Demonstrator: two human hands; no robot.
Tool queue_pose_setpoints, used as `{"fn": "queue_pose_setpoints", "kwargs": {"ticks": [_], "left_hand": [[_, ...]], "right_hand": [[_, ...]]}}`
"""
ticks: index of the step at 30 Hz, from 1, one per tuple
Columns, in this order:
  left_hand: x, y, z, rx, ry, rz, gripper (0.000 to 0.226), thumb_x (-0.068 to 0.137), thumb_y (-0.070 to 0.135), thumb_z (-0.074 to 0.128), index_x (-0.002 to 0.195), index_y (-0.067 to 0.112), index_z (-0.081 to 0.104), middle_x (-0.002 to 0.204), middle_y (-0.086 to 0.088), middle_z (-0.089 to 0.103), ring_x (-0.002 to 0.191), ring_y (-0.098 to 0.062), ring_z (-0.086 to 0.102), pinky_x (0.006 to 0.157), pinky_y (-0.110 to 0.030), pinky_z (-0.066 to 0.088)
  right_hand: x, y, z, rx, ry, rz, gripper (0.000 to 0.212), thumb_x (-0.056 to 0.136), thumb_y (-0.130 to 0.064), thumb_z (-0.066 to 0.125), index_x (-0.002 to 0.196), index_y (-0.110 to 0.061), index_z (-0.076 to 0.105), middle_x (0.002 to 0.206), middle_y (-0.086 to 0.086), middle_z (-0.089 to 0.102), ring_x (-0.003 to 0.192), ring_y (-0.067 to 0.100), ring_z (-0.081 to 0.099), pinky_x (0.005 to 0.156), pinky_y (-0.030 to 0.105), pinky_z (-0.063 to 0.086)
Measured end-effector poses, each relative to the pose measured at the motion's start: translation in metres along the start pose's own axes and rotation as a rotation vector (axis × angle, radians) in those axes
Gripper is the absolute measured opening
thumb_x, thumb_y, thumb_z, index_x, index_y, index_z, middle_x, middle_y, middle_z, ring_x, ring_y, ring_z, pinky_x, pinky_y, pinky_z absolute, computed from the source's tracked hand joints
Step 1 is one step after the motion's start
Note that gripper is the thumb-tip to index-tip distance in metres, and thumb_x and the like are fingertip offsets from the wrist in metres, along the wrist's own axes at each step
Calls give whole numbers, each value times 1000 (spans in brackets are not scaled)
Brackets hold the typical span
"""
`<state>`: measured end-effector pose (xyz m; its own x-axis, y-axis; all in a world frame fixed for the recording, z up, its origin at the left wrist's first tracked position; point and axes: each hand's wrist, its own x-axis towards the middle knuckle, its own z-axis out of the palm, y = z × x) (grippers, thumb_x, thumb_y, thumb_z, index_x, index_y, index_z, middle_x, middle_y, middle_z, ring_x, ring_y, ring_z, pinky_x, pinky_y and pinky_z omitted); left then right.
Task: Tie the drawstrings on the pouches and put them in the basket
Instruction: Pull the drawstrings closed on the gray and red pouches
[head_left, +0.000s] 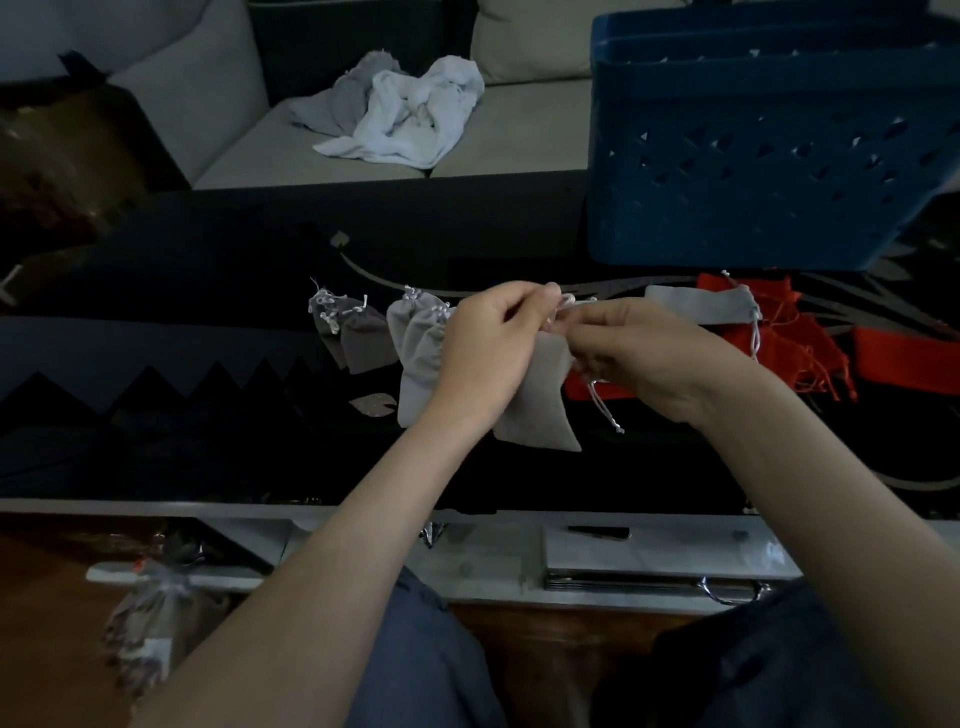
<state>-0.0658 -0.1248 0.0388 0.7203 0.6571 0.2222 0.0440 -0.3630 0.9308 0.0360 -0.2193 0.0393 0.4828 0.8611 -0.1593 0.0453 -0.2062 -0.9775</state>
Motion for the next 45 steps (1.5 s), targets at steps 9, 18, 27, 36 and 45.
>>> {"fn": "queue_pose_setpoints", "kwargs": {"ticks": [9, 18, 27, 36, 45], "left_hand": [[7, -5, -9, -676, -223, -235, 30, 93, 13, 54, 70, 10, 73, 69, -2, 68, 68, -9, 64, 69, -21, 53], [8, -8, -14, -463, -322, -91, 17, 90, 3, 56, 80, 8, 69, 75, 2, 69, 77, -6, 65, 77, -16, 49], [9, -10, -19, -67, -274, 43, 16, 86, 11, 67, 82, 26, 71, 70, 5, 65, 66, -12, 51, 67, -29, 46], [8, -8, -4, 523, -167, 338, 36, 89, 12, 62, 124, 18, 55, 83, 3, 55, 69, -1, 46, 65, -9, 37], [8, -10, 17, 834, 102, 729, 12, 74, -4, 64, 74, 5, 57, 66, -9, 56, 66, -28, 53, 59, -36, 40]], "right_hand": [[-7, -7, -1, 190, -84, -14, 11, 92, -17, 54, 87, -12, 62, 74, -1, 58, 69, 9, 54, 66, 21, 43], [-8, -6, -6, 216, -46, 42, 14, 75, -14, 60, 61, -16, 60, 68, 3, 47, 64, 13, 45, 62, 28, 34], [-7, -5, -10, -86, 46, -69, 20, 89, -6, 49, 73, -12, 58, 66, 0, 48, 65, 10, 44, 62, 23, 36], [-2, 3, -6, -413, 196, -124, 8, 86, -16, 57, 81, -13, 62, 72, 1, 60, 72, 14, 55, 74, 34, 47], [-8, -1, -16, -226, 229, -202, 18, 92, -15, 57, 74, -11, 62, 56, -12, 56, 52, -2, 48, 52, 14, 37]]}}
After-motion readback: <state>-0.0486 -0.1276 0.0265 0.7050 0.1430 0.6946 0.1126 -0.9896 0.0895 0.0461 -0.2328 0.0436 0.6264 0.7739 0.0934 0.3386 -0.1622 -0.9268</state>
